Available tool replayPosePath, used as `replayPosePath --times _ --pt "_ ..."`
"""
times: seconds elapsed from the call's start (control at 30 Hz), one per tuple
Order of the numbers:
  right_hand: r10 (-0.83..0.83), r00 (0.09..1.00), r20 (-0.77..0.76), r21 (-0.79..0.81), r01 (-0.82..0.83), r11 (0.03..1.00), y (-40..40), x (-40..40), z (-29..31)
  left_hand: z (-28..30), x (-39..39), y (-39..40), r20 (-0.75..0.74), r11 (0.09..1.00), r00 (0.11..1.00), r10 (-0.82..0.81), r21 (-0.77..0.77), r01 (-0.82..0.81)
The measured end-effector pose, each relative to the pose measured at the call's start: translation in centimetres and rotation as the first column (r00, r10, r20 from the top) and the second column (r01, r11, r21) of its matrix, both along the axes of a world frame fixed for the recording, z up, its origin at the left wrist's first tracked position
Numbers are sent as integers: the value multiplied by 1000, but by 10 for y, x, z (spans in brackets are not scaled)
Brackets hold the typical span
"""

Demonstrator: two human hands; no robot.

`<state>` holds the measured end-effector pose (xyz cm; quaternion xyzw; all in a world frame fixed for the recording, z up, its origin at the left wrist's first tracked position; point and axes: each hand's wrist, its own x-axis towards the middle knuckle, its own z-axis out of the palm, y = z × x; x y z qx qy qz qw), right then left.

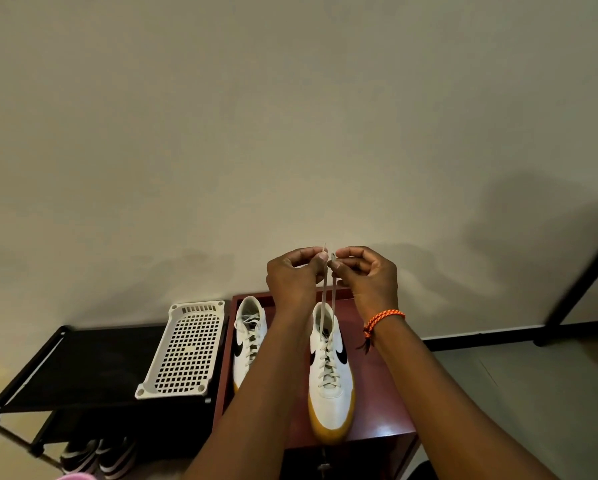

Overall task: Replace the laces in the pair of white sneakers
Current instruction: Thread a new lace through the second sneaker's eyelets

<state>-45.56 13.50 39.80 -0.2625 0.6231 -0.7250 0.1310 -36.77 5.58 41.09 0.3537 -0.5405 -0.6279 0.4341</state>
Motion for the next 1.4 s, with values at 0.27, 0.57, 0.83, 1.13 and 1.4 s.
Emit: replayPosePath --times 0.27,0.57,0.83,1.13,1.4 --pt "-26 999 -18 -20 26 999 -4 1 6 0 -5 -2 -16 999 999 -31 15 31" --pt "-76 994 -83 27 79 997 -11 0 12 3 -5 -5 -40 997 999 -37 65 40" --pt "-59 992 -108 40 63 997 -14 -4 14 0 -8 -10 -33 999 999 -38 38 39" --pt "21 1000 5 259 -22 966 -14 -28 -45 -63 -7 -23 -21 994 999 -28 102 30" --pt "18 931 363 660 -271 700 -13 -27 -157 -191 12 -37 587 982 788 -187 105 155"
